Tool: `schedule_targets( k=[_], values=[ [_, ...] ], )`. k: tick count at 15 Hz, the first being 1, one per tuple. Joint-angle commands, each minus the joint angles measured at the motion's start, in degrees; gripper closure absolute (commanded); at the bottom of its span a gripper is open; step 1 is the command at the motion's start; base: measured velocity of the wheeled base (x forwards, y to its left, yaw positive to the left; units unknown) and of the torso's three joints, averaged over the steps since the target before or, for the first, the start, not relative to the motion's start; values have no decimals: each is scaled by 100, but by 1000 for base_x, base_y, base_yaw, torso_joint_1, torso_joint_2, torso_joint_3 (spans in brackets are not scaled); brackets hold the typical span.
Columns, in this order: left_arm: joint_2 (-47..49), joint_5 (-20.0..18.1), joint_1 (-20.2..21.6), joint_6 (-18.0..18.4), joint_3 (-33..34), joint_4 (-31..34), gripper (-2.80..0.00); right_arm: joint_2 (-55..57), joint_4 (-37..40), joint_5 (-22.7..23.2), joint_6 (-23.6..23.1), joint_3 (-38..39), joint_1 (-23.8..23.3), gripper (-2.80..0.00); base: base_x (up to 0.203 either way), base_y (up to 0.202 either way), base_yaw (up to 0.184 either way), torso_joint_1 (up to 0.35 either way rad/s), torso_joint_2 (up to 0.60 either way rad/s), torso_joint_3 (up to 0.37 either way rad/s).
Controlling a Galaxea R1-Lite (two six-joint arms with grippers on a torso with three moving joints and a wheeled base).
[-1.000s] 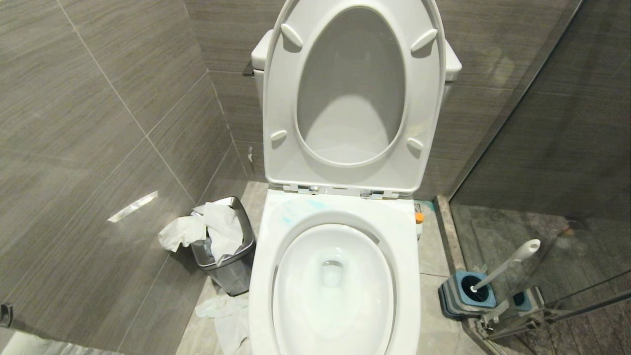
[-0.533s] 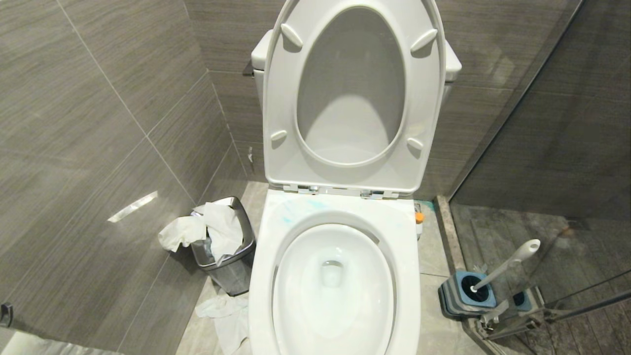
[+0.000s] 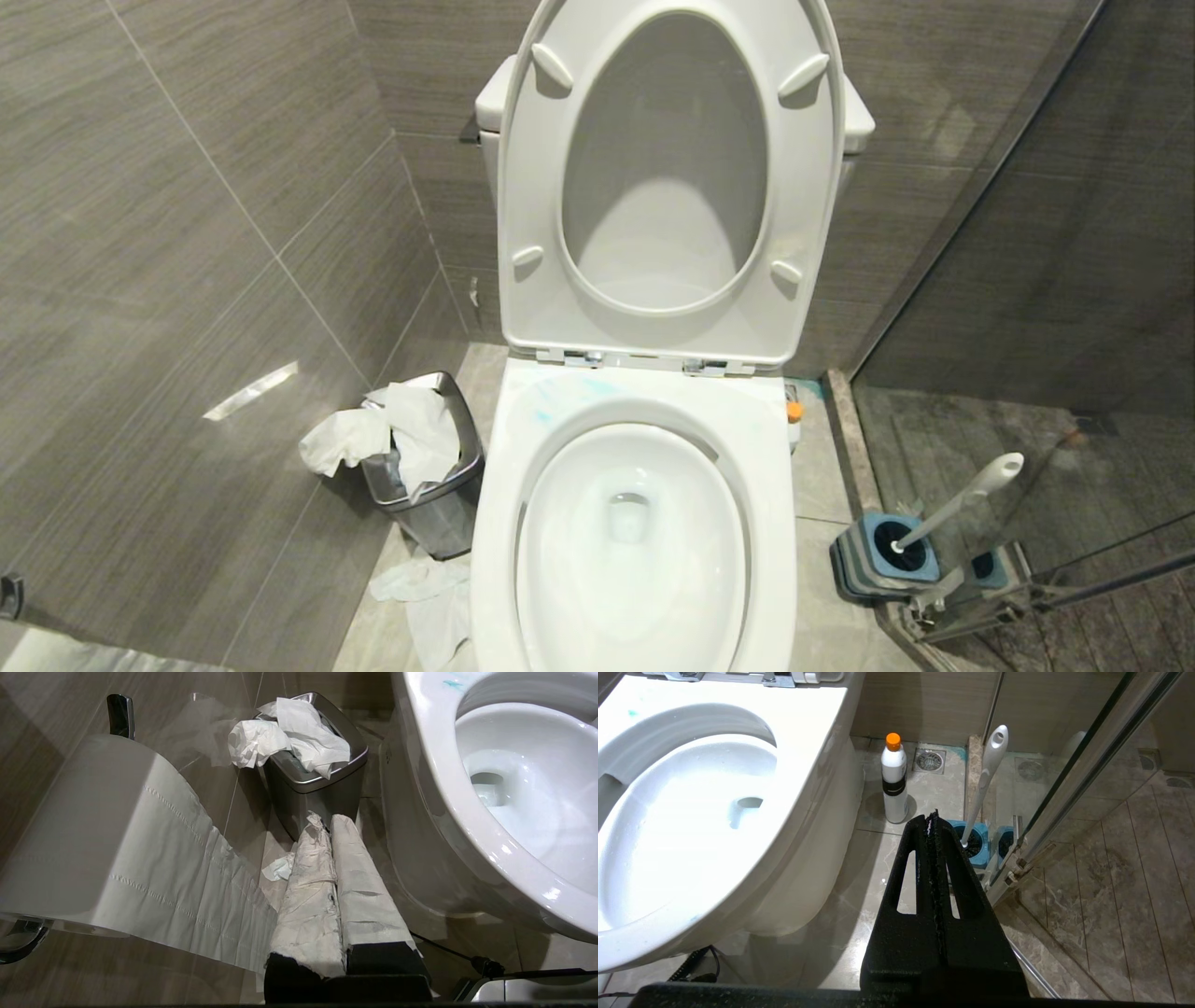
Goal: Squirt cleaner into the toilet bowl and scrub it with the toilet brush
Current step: Pour in the cleaning agent
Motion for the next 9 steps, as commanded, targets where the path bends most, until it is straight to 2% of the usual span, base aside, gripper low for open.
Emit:
schedule_targets(
  k=[1, 9],
  values=[
    [7, 1, 1, -1, -3, -1, 0, -2, 1, 0, -5, 1, 0, 0, 0, 0, 0, -2, 7, -96],
    [7, -17, 1, 51, -3, -1, 0, -2, 8, 0, -14, -8, 2, 0, 0, 0, 0, 2, 3, -183]
  ],
)
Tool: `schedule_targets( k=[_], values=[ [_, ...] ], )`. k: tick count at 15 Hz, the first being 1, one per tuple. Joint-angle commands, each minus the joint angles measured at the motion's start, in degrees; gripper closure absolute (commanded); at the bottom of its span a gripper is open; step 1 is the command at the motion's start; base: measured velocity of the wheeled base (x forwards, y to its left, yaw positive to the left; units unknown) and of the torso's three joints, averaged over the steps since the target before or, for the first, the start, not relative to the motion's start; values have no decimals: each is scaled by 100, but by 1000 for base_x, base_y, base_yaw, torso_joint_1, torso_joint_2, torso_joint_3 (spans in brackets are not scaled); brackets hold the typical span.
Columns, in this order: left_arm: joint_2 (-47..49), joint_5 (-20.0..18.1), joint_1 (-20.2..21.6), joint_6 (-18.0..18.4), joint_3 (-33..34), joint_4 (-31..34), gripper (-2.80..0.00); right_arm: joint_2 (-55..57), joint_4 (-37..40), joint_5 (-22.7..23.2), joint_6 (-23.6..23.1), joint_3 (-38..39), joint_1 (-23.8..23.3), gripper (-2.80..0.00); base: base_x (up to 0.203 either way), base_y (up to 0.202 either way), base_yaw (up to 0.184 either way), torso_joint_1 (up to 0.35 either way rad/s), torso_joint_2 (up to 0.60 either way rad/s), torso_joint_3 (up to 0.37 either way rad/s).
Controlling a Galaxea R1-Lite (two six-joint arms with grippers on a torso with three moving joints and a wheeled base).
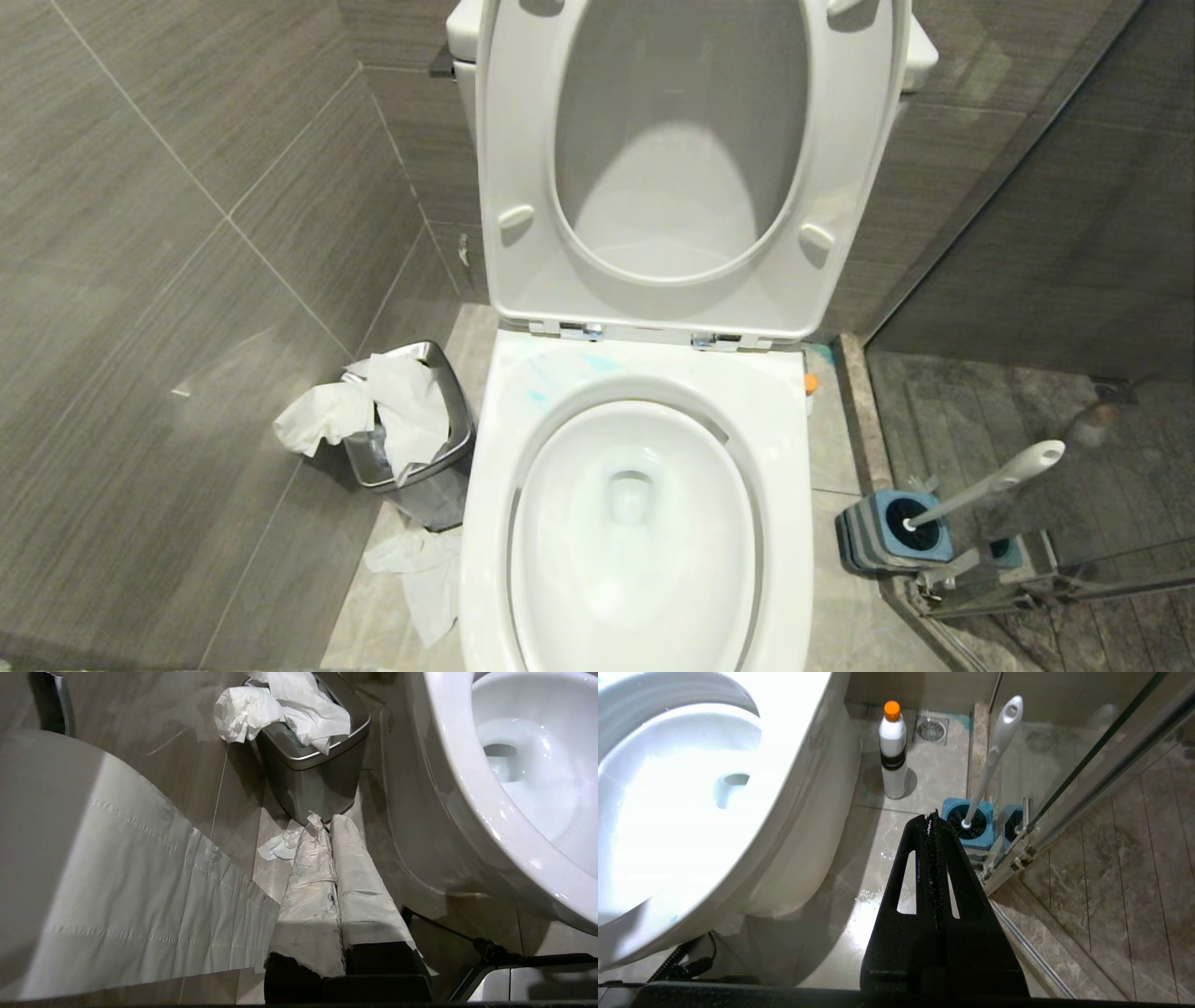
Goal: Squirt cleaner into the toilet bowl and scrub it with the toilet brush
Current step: Pour in the cleaning agent
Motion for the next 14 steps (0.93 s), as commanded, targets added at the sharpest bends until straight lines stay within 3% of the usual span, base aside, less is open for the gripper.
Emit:
schedule_targets(
  k=[1, 14],
  values=[
    [7, 4, 1, 2, -4, 1, 0, -2, -5, -2, 8, 1, 0, 0, 0, 0, 0, 7, -2, -179],
    [7, 4, 1, -33, -3, 1, 0, -2, -6, -2, 13, 7, 4, 0, 0, 0, 0, 5, 1, -198]
  ],
)
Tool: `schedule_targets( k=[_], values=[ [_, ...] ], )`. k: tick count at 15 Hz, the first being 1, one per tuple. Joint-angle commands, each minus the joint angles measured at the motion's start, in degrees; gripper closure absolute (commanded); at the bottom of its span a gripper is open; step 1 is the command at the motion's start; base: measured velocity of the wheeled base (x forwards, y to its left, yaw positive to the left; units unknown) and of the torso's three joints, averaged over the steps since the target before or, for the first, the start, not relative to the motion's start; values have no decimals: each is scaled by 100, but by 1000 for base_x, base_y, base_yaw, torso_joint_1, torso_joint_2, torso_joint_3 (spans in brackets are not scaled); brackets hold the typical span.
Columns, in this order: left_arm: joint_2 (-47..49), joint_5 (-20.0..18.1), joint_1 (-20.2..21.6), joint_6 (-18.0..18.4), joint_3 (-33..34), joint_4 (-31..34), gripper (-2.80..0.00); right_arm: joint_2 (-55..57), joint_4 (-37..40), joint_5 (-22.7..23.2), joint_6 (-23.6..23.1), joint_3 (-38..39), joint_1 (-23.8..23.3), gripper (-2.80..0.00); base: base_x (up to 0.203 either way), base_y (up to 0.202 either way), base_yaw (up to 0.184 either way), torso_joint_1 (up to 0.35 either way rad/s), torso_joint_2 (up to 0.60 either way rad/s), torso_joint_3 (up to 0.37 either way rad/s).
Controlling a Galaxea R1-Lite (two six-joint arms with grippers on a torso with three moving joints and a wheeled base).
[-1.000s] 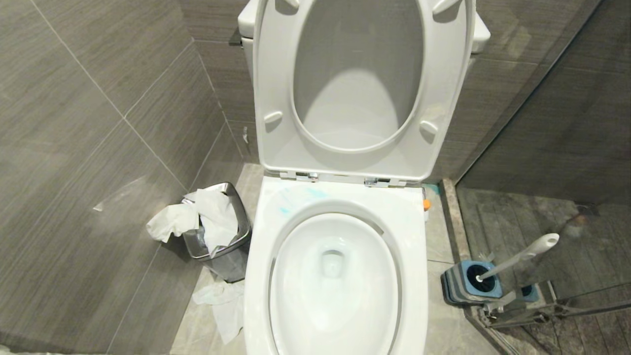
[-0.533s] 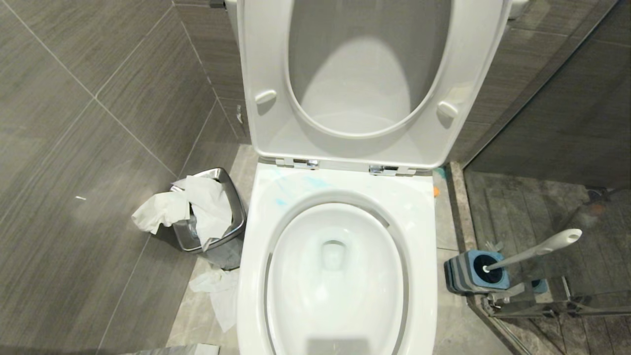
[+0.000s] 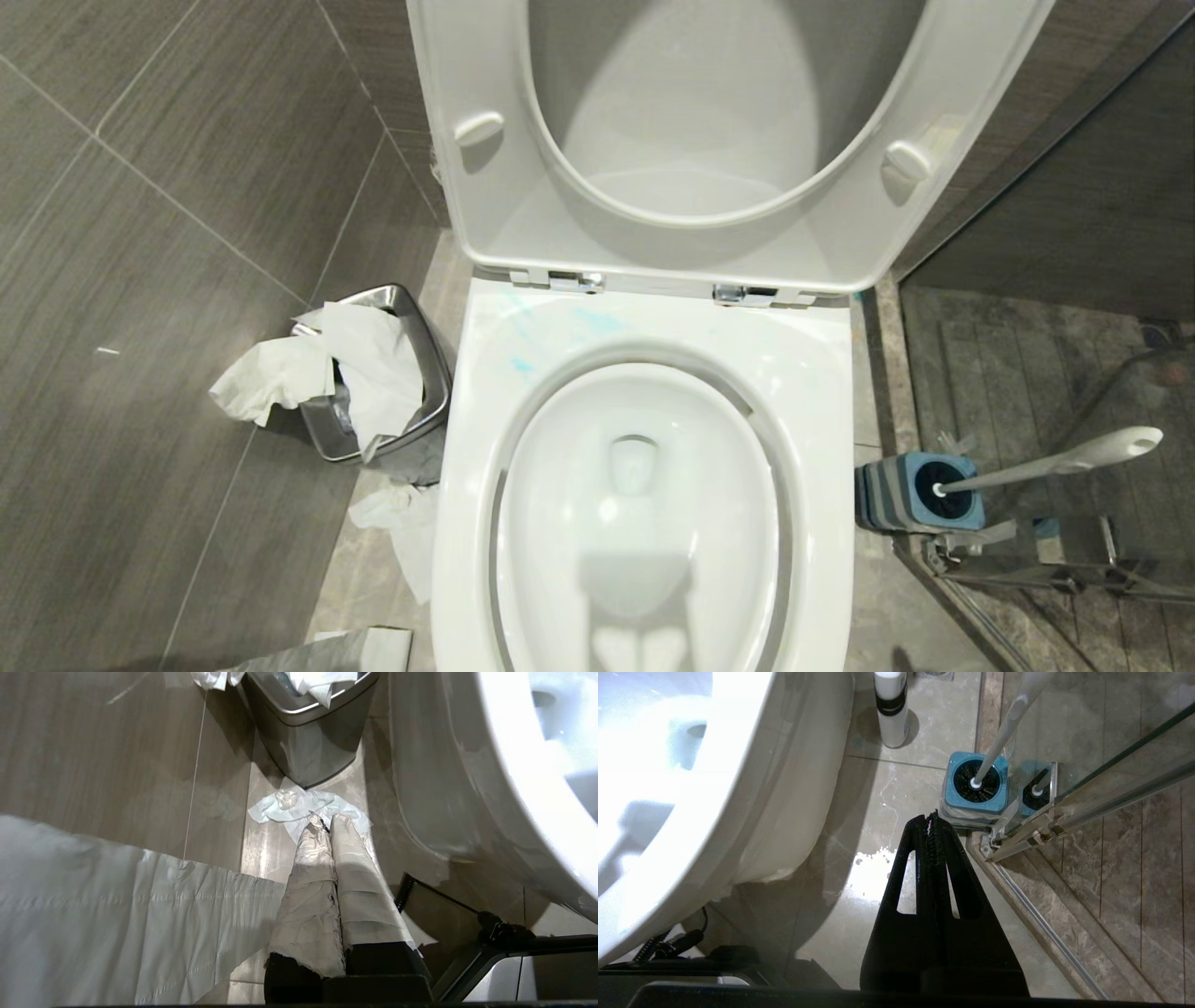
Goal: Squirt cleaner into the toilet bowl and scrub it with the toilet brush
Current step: Pour in the cleaning agent
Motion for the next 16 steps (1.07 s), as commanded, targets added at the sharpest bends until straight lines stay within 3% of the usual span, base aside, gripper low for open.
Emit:
schedule_targets(
  k=[1, 10, 16],
  values=[
    [7, -2, 1, 0, 5, 2, 0, -2, -1, -3, 5, 1, 0, 0, 0, 0, 0, 4, 1, -194],
    [7, -20, 1, 17, 5, 2, 0, -2, -1, -3, 15, 1, 8, 0, 0, 0, 0, 1, 3, -198],
    [7, 15, 1, -27, 5, 2, 0, 11, 321, -21, -26, -151, 0, 0, 0, 0, 0, -1, 2, -31]
  ],
)
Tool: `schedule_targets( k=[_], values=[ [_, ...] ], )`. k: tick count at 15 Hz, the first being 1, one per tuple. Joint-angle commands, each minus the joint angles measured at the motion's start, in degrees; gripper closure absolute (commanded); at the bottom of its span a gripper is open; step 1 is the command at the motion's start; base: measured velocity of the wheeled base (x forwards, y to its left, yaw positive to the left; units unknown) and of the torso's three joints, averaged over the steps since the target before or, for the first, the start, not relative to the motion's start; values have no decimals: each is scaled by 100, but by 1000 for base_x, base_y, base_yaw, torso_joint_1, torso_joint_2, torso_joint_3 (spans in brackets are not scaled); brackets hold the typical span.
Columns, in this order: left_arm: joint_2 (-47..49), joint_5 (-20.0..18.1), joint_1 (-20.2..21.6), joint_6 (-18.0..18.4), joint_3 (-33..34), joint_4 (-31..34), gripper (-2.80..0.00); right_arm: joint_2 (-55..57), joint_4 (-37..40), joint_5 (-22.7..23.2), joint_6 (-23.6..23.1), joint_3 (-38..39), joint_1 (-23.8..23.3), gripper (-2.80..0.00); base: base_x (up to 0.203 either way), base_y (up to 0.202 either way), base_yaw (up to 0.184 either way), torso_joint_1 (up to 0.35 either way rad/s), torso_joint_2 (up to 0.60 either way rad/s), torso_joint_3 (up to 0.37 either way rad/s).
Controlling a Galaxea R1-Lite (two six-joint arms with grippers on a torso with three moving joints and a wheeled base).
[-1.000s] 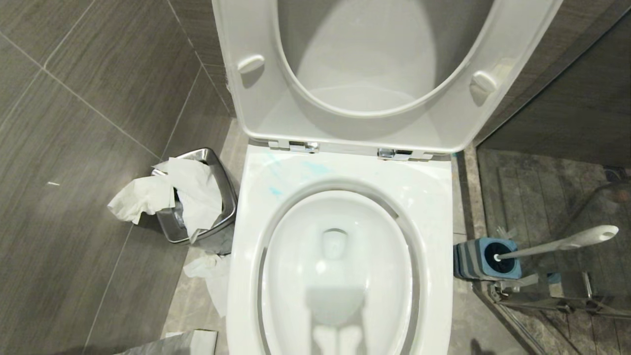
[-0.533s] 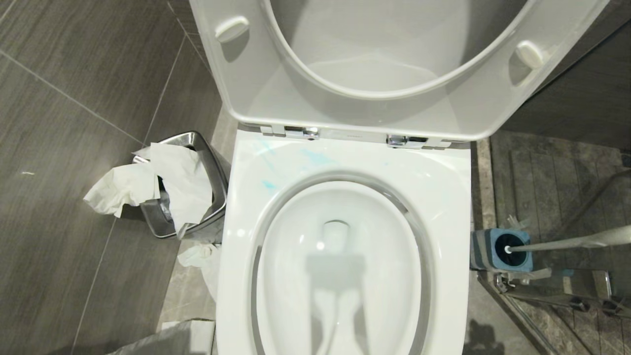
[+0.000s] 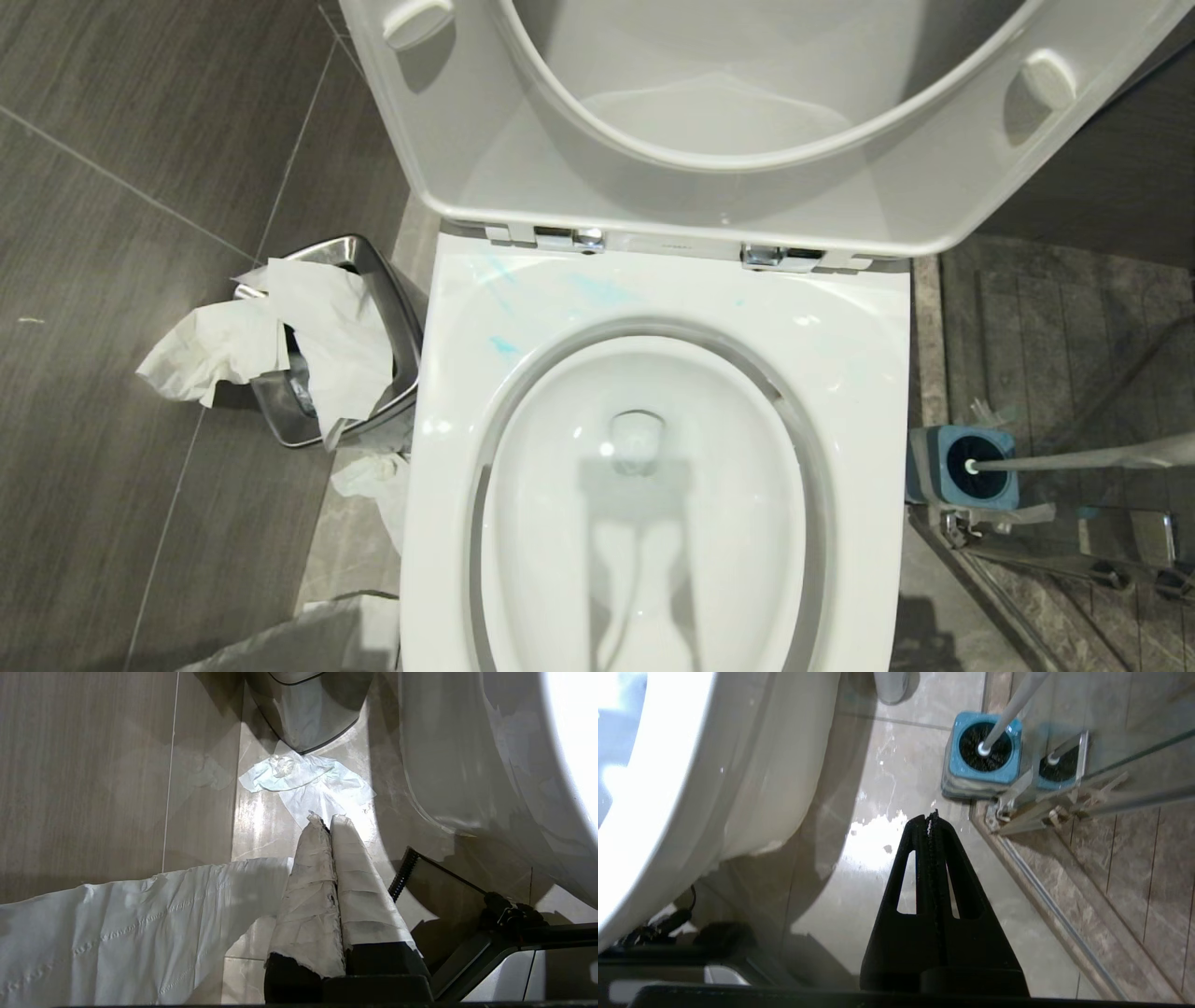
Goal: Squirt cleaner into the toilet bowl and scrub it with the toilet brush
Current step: Pour in the cleaning agent
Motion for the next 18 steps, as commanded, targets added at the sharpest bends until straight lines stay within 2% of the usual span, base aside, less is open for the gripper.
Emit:
schedule_targets(
  k=[1, 3, 6, 9, 11, 13, 16, 18],
  values=[
    [7, 4, 1, -1, 0, 4, 0, 28, 696, -31, -8, -301, 2, 0, 0, 0, 0, 0, 0, 0],
    [7, 4, 1, -1, 0, 4, 0, 162, 1807, -105, -13, -814, 2, 0, 0, 0, 0, 0, 0, 0],
    [7, 4, 1, -10, 0, 4, 0, 830, 1903, -153, -6, -1020, 4, 0, 0, 0, 0, 0, 0, 0],
    [7, 4, 1, -10, 0, 4, 0, 2262, 1882, -202, 37, -1477, 7, 0, 0, 0, 0, 0, 0, 0],
    [7, 4, 1, -10, 0, 4, 0, 3333, 1594, -213, 54, -1675, 5, 0, 0, 0, 0, 0, 0, 0],
    [7, 4, 1, -10, 0, 4, 0, 4449, 746, -209, 69, -1640, 3, 0, 0, 0, 0, 0, 0, 0],
    [7, 11, 1, -10, 0, 4, 0, 5917, -1533, -129, 121, -1120, 3, 0, 0, 0, 0, 0, 0, 0],
    [7, 4, 1, -10, 0, 4, 0, 6712, -2716, -36, 243, -787, 2, 0, 0, 0, 0, 0, 0, 0]
  ],
)
